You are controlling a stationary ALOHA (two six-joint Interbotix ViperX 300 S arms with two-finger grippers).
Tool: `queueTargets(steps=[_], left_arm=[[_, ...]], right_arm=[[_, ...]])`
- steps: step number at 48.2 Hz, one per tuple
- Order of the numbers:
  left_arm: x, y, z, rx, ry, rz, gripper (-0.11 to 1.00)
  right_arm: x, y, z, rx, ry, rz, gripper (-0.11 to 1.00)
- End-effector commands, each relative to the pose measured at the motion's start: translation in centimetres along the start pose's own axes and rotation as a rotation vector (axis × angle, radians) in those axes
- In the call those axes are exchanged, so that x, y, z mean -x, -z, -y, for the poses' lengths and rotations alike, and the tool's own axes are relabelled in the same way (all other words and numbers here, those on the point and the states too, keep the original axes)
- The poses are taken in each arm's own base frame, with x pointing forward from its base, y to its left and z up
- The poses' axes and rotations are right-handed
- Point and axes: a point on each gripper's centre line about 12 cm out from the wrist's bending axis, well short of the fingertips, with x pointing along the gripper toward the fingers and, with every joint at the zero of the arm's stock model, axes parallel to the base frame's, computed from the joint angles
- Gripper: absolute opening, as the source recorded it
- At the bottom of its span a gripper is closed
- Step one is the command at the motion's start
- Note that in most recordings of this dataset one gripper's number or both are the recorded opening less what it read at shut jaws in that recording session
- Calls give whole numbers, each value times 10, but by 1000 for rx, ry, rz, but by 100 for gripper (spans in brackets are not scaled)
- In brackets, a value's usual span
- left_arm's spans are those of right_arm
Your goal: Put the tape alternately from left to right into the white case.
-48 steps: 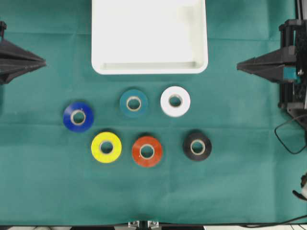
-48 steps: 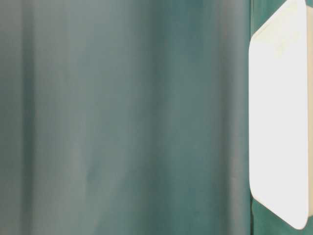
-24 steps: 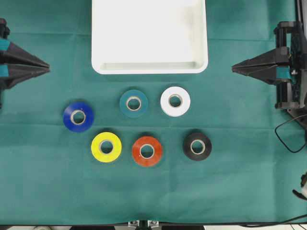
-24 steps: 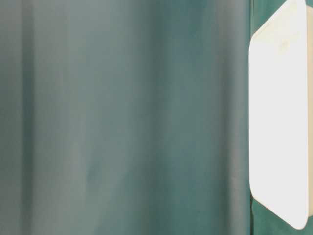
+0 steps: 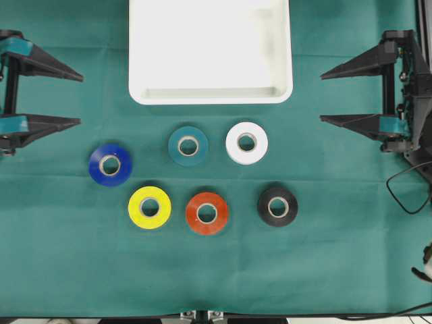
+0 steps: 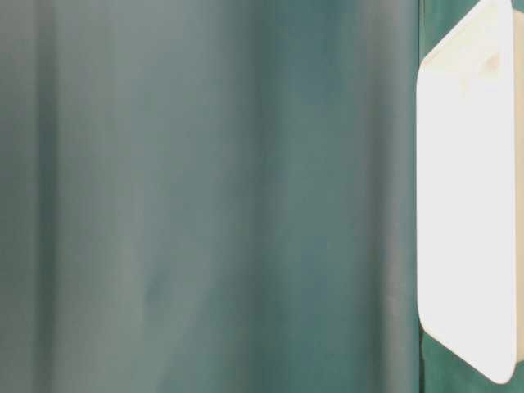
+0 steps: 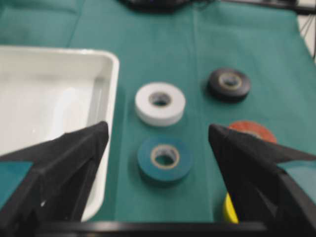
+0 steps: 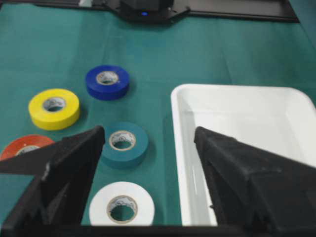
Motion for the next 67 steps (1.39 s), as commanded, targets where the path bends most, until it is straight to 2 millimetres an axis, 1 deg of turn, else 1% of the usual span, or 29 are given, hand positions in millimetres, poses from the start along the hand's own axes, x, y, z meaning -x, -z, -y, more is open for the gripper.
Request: queueTargets(steps=[1, 16, 26, 38, 45, 56, 67], left_arm=[[-6, -9, 1, 0, 0, -8, 56], [-19, 3, 0, 12, -7, -152, 56], [-30, 9, 0, 60, -18, -248, 56], [-44, 20, 0, 67, -29, -375, 56], [-48, 22, 0, 65, -31, -398, 56], [-49, 23, 0, 67, -31, -401, 56], [-49, 23, 0, 67, -31, -401, 56]], right_arm=[[-7, -10, 0, -2, 4, -6, 83], [-36, 2, 1, -2, 23, -195, 84], [-51, 8, 2, -4, 32, -284, 84], [-67, 17, 3, -3, 44, -401, 84], [-72, 19, 2, -2, 45, -426, 84], [-74, 19, 1, 0, 40, -423, 83], [-76, 22, -13, -5, 0, -427, 83]])
